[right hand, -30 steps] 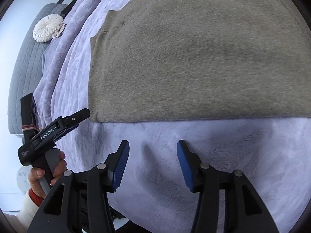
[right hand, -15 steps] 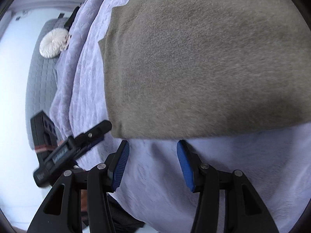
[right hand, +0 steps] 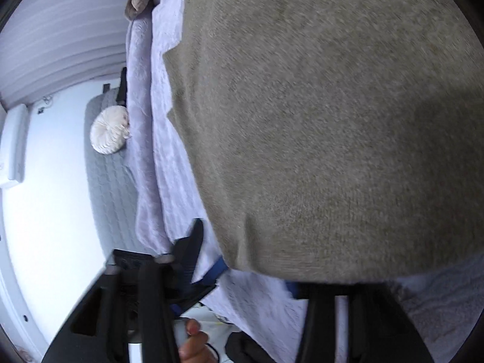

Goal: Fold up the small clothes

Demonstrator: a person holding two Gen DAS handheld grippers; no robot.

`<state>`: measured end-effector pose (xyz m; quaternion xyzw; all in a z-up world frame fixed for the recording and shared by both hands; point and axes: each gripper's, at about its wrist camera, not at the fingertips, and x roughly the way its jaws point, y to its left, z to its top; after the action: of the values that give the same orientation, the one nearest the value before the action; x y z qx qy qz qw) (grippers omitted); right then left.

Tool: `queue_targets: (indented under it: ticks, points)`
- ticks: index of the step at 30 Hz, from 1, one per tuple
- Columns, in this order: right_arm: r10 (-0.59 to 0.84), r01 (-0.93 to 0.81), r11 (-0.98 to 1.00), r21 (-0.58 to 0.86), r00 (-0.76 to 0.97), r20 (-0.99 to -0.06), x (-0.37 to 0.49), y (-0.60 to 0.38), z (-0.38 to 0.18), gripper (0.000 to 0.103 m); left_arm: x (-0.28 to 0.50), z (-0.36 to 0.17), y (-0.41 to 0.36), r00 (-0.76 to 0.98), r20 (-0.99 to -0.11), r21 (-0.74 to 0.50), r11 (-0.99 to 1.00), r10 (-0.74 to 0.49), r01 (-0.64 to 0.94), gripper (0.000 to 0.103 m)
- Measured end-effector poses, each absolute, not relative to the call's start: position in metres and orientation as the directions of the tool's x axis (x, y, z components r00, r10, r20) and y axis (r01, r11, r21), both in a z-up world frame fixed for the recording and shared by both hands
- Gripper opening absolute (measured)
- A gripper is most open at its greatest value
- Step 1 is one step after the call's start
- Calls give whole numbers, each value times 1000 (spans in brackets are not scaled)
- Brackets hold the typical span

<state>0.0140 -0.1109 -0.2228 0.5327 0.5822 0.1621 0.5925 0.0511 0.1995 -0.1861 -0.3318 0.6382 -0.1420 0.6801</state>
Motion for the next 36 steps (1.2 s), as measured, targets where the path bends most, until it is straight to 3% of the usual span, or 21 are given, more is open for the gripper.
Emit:
queue_targets:
  ticks: [4, 10, 17, 23, 26, 28, 34, 36]
  points:
    - [829, 347, 374, 860, 290, -478, 24, -112, -205, 8, 60, -192, 193, 141, -622, -777, 585, -770, -232, 102]
    - [842, 232, 397, 888, 292, -453, 36, -111, -174, 8, 105, -198, 178, 130, -526, -846, 500, -841, -186, 102]
    - [841, 210, 435, 876, 253, -479, 30, -110, -179, 8, 162, -189, 134, 91, -622, -783, 619, -778, -61, 102]
    - [799, 169, 576, 800, 91, -595, 16, -103, -187, 12, 173, -187, 103, 81, -729, -681, 732, -680, 13, 102]
    - [720, 124, 691, 712, -33, -694, 6, -102, -190, 14, 173, -188, 93, 74, -797, -598, 800, -600, 50, 92]
    - [666, 81, 745, 662, -41, -745, 3, -112, -181, 15, 172, -189, 89, 74, -834, -543, 837, -547, 69, 77]
    - [506, 42, 854, 519, 170, -846, 20, -178, -137, 15, 170, -184, 90, 90, -893, -431, 896, -440, 109, 27]
    - [434, 39, 891, 452, 220, -874, 33, -194, -132, 15, 170, -179, 89, 99, -905, -401, 908, -413, 123, 16]
